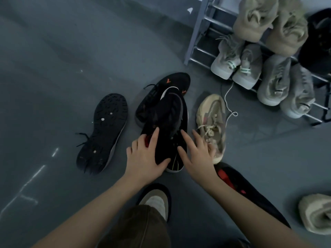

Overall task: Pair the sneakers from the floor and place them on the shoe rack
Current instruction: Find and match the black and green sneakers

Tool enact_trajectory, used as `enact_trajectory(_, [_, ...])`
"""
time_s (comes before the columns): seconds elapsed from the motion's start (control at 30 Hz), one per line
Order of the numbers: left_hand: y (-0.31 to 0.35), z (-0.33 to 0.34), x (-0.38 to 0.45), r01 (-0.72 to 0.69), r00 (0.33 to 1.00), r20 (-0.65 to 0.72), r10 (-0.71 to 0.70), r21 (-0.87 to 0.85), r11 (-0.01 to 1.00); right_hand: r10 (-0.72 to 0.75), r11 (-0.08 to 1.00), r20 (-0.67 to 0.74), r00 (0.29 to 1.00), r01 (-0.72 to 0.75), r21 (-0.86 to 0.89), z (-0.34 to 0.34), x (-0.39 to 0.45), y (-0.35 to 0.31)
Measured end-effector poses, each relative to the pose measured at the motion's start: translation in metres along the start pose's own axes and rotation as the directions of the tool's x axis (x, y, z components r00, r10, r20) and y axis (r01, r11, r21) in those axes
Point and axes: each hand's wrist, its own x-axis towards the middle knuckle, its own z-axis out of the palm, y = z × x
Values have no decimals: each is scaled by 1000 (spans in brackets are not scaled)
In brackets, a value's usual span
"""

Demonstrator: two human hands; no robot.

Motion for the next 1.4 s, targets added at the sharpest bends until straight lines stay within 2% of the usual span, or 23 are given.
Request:
enact_trajectory(0.17, [-17,-3,-5,139,988,-63,-142,-52,989,-52,987,0,999,51,151,8,-1,-16])
enact_trajectory(0.27, [-34,-10,-8,117,984,-112,-138,-173,978,-174,984,-176,969,179,12,6,6,-28])
enact_trajectory(0.33, [-50,-16,-4,163,967,-163,-194,-188,969,-311,950,-229,923,305,-62,7,11,-43])
enact_trajectory(0.43, [-83,-20,8,330,930,-153,-334,-51,943,-440,897,-139,887,428,-110,17,21,-71])
enact_trajectory(0.57, [-110,-16,24,429,902,-3,-431,85,899,-434,885,50,900,436,-163,35,40,-94])
enact_trajectory(0.63, [-113,-16,30,458,888,9,-460,81,885,-454,866,53,890,454,-209,37,47,-94])
enact_trajectory(0.7, [-111,-20,32,449,892,-59,-448,21,893,-482,848,-10,876,464,-257,32,52,-88])
enact_trajectory(0.8, [-103,-30,23,395,892,-171,-418,-153,906,-409,886,-134,903,357,-297,20,53,-71])
enact_trajectory(0.9, [-83,-41,13,275,912,-234,-337,-260,926,-247,942,-148,958,201,-270,15,45,-48])
enact_trajectory(1.0, [-57,-53,7,74,931,-312,-191,-352,933,-148,985,-170,974,131,-109,10,34,-32])
enact_trajectory(1.1, [-28,-67,9,-105,943,-327,-59,-462,881,-149,983,-197,969,167,80,-4,22,-31])
enact_trajectory(1.2, [3,-76,14,-213,935,-355,24,-503,838,-99,918,-237,967,181,354,-22,17,-34])
enact_trajectory(1.3, [27,-75,16,-283,933,-346,98,-535,796,-88,775,-268,959,235,586,-39,15,-31])
enact_trajectory(1.4, [45,-65,16,-336,935,-298,193,-565,754,-80,687,-260,962,242,685,-57,9,-22])
